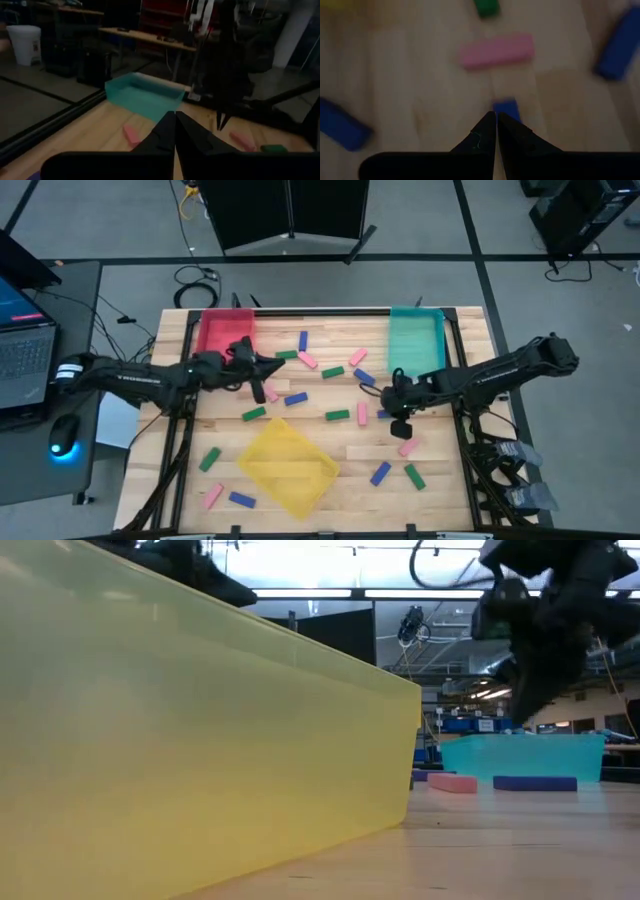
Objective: Sort blocks
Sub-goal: Put the blue block into the yellow bin
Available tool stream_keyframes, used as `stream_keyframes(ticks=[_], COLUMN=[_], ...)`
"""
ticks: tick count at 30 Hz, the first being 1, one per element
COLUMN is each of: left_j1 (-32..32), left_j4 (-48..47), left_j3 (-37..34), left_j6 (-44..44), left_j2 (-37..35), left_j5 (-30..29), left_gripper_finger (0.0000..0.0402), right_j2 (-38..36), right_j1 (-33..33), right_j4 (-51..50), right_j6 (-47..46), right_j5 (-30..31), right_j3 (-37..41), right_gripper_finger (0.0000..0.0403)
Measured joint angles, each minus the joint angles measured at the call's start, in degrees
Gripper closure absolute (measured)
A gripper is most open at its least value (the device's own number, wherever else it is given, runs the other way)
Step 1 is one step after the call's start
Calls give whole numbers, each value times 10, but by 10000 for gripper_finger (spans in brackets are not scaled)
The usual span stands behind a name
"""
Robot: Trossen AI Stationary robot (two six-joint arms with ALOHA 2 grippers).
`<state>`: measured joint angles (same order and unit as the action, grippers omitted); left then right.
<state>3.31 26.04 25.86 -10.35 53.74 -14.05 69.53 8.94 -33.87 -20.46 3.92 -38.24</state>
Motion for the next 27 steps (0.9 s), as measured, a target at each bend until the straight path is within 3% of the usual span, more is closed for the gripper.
stream_keyframes(ticks=[6,12,19,27], left_j1=[0,0,0,0], left_j4=[-23,-15,-13,-2], left_j3=[32,32,32,32], left_j6=[40,45,54,57], left_j2=[28,29,29,28], left_j5=[-32,-35,-33,-33], left_gripper_finger=[329,285,275,275], right_j2=[35,73,82,111], right_j1=[19,31,31,31], right_j4=[-30,-36,-22,1], right_j6=[-29,-35,-3,25], right_j5=[8,24,70,70], right_j3=[0,0,0,1], right_gripper_finger=[362,301,209,133])
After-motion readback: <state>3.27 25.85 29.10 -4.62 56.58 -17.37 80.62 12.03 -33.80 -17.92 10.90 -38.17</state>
